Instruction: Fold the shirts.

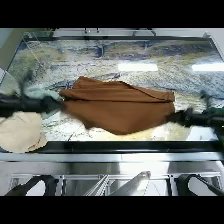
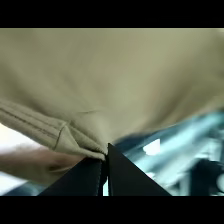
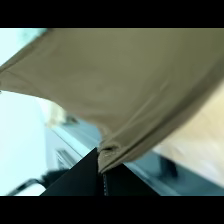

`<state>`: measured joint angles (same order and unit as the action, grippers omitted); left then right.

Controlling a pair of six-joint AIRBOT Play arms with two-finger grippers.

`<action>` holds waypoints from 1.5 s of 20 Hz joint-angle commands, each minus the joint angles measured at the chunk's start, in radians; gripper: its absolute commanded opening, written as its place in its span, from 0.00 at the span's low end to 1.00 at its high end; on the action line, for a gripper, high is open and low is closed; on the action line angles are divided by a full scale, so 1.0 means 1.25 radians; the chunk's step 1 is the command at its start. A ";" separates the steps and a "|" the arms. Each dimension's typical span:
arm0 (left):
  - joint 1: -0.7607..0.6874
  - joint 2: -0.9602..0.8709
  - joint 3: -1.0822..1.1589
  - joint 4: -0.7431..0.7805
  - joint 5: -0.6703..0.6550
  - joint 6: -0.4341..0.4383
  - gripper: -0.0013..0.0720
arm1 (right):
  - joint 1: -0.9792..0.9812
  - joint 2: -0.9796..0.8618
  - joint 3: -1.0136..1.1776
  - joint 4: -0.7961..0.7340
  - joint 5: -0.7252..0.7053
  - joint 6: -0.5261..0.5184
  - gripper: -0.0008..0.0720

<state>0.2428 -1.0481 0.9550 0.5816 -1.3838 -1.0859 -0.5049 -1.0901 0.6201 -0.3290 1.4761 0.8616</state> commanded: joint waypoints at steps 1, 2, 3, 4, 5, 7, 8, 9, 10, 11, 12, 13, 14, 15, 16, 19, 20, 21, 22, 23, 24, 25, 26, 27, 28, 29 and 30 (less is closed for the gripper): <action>0.038 0.138 0.251 -0.224 -0.085 0.045 0.05 | -0.035 0.188 0.168 0.295 0.072 0.011 0.04; 0.081 0.161 0.328 -0.249 -0.084 0.045 0.05 | -0.070 0.221 0.259 0.327 0.057 0.030 0.04; 0.145 0.181 0.401 -0.280 -0.085 0.045 0.05 | -0.107 0.244 0.346 0.334 0.037 0.048 0.04; 0.221 0.198 0.459 -0.319 -0.087 0.045 0.05 | -0.151 0.265 0.436 0.335 0.014 0.063 0.04; 0.317 0.217 0.511 -0.371 -0.093 0.045 0.05 | -0.193 0.283 0.514 0.336 -0.010 0.071 0.04; 0.491 0.238 0.583 -0.500 -0.129 0.045 0.05 | -0.268 0.309 0.648 0.336 -0.057 0.074 0.04; 0.539 0.234 0.610 -0.570 -0.132 0.045 0.05 | -0.281 0.310 0.704 0.335 -0.075 0.074 0.04; 0.561 0.214 0.649 -0.643 -0.129 0.045 0.05 | -0.280 0.308 0.745 0.334 -0.087 0.074 0.04; 0.566 0.179 0.695 -0.699 -0.131 0.045 0.05 | -0.280 0.302 0.777 0.321 -0.087 0.074 0.04; 0.566 0.134 0.755 -0.711 -0.136 0.036 0.05 | -0.280 0.295 0.795 0.292 -0.087 0.074 0.04; 0.565 0.086 0.822 -0.688 -0.157 0.027 0.05 | -0.280 0.291 0.795 0.262 -0.086 0.078 0.04; 0.563 0.046 0.880 -0.649 -0.176 0.013 0.05 | -0.280 0.283 0.791 0.219 -0.085 0.098 0.04; 0.535 0.009 0.921 -0.598 -0.173 0.009 0.05 | -0.273 0.274 0.779 0.184 -0.085 0.111 0.04; 0.482 -0.023 0.936 -0.560 -0.161 0.009 0.05 | -0.253 0.264 0.755 0.153 -0.085 0.114 0.04; 0.405 -0.059 0.933 -0.514 -0.157 0.010 0.05 | -0.219 0.249 0.718 0.121 -0.087 0.114 0.04; 0.181 -0.155 0.826 -0.272 -0.155 0.033 0.05 | -0.092 0.197 0.565 0.021 -0.128 0.112 0.04; 0.103 -0.201 0.788 -0.186 -0.142 0.050 0.05 | -0.045 0.173 0.506 -0.014 -0.170 0.103 0.04; 0.044 -0.251 0.763 -0.118 -0.125 0.064 0.05 | 0.000 0.142 0.455 -0.044 -0.221 0.097 0.04; -0.007 -0.311 0.748 -0.053 -0.097 0.066 0.05 | 0.039 0.099 0.410 -0.071 -0.277 0.088 0.04; -0.044 -0.372 0.744 -0.013 -0.071 0.066 0.05 | 0.064 0.048 0.380 -0.085 -0.320 0.081 0.04; -0.063 -0.434 0.748 0.003 -0.052 0.066 0.05 | 0.079 -0.011 0.371 -0.084 -0.348 0.066 0.04; -0.072 -0.506 0.769 -0.001 -0.046 0.059 0.05 | 0.092 -0.079 0.372 -0.067 -0.374 0.053 0.04; -0.074 -0.583 0.812 0.000 -0.046 0.045 0.05 | 0.093 -0.137 0.375 -0.034 -0.394 0.028 0.04; -0.074 -0.653 0.862 -0.001 -0.046 0.024 0.05 | 0.093 -0.195 0.382 0.017 -0.403 -0.005 0.04; -0.065 -0.718 0.913 -0.009 -0.043 0.015 0.05 | 0.091 -0.256 0.395 0.070 -0.406 -0.039 0.04; -0.064 -0.761 0.936 -0.030 -0.025 0.016 0.05 | 0.091 -0.312 0.411 0.112 -0.407 -0.065 0.04; -0.061 -0.791 0.938 -0.056 0.007 0.026 0.05 | 0.091 -0.359 0.429 0.138 -0.406 -0.074 0.04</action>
<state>0.1806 -1.8614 2.0525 0.5274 -1.4399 -1.0466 -0.4065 -1.3533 1.1305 -0.2798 1.0122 0.8566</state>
